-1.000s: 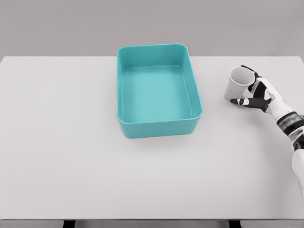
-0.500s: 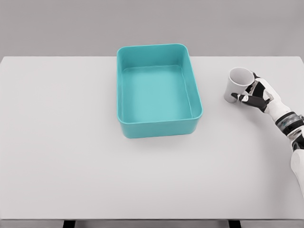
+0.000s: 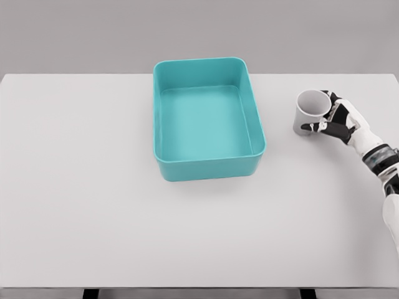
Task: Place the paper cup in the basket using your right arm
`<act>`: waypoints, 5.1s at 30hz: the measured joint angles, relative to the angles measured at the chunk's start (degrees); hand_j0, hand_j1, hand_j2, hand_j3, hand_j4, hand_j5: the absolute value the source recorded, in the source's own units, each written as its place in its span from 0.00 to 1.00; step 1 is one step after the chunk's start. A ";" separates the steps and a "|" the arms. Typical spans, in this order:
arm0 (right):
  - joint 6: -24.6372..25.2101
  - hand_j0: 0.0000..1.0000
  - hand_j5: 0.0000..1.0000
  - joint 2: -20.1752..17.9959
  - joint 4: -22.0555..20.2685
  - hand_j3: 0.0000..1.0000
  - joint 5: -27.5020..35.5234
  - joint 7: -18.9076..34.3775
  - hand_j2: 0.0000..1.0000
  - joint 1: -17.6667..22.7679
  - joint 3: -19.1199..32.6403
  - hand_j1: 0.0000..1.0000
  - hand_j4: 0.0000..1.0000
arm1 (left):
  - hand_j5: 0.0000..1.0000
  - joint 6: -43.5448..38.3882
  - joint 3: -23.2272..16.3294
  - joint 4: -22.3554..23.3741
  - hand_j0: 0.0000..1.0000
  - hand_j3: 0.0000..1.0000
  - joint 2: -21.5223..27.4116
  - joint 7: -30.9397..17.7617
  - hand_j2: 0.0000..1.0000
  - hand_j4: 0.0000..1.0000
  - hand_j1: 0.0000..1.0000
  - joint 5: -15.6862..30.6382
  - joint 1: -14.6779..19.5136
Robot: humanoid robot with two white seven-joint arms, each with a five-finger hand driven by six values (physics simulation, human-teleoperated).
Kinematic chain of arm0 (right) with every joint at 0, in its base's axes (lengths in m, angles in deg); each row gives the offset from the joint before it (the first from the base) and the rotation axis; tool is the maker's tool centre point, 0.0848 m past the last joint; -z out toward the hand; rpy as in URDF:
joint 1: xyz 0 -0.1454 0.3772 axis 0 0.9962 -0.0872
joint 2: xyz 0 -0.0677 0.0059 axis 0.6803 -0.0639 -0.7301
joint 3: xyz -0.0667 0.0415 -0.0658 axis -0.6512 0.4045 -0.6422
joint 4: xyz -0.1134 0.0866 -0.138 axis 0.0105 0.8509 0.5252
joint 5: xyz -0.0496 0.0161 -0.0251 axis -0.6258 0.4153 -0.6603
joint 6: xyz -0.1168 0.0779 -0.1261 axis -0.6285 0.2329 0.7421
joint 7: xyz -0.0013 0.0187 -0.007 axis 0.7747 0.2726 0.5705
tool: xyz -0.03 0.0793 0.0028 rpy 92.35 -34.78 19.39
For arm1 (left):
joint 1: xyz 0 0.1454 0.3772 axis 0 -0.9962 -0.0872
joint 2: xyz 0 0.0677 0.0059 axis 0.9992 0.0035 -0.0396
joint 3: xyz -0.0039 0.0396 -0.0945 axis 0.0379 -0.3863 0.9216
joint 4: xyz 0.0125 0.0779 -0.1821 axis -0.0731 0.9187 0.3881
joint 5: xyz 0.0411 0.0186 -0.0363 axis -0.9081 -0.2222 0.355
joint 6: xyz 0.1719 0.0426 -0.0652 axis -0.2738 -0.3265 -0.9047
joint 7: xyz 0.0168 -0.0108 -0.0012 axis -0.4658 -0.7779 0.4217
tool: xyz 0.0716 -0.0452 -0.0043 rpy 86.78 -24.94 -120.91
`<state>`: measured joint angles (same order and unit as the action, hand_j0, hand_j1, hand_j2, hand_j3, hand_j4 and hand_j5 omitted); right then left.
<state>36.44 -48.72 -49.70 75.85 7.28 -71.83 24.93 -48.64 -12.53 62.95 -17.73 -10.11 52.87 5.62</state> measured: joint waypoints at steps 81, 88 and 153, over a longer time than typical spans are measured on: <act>0.85 0.50 0.50 3.94 -32.52 0.50 -20.00 0.04 0.50 -5.89 -14.21 0.50 0.50 | 1.00 0.00 0.00 0.00 1.00 1.00 0.00 0.00 1.00 1.00 1.00 0.00 -0.09; 1.14 0.50 0.50 3.81 -33.52 0.50 -22.97 0.04 0.50 -7.21 -16.77 0.50 0.50 | 1.00 0.00 0.00 0.00 1.00 1.00 0.00 0.00 1.00 1.00 1.00 0.00 -0.09; 9.42 0.85 0.85 1.66 -33.71 0.85 -35.04 0.03 0.85 -12.22 -24.49 0.85 0.85 | 1.00 0.00 0.00 0.02 1.00 1.00 0.00 0.00 1.00 1.00 1.00 0.00 -0.09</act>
<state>45.86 -47.06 -83.40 40.81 7.31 -84.04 0.45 -48.64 -12.54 62.96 -17.73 -10.11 52.87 5.53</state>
